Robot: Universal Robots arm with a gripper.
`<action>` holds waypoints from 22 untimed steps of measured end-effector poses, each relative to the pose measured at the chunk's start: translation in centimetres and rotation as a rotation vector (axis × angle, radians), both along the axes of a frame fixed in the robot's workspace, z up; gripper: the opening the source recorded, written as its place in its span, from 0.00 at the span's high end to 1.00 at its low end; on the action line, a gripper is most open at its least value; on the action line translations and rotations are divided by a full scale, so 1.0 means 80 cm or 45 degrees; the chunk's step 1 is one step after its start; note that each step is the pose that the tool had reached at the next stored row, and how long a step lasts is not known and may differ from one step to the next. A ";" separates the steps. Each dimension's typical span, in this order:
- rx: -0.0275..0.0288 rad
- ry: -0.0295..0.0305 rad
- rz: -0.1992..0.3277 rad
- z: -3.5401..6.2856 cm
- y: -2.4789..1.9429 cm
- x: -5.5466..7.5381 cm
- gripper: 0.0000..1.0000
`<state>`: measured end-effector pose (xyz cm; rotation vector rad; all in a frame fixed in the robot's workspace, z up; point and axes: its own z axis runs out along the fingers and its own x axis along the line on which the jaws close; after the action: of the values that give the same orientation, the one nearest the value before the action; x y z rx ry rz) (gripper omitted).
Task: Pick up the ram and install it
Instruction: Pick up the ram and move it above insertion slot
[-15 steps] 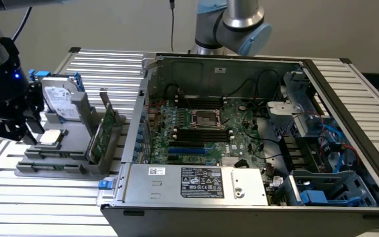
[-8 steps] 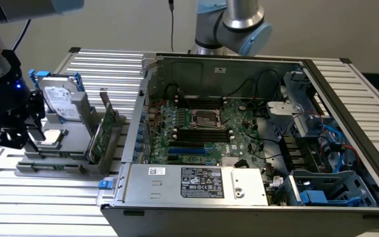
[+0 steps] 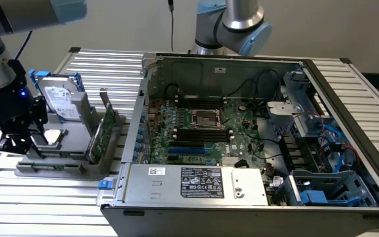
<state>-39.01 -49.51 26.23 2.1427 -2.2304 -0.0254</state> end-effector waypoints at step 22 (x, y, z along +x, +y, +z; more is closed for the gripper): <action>-0.0001 0.0000 0.092 -0.050 0.0001 0.002 0.64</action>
<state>-38.87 -49.50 22.24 2.2212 -2.1514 -0.0226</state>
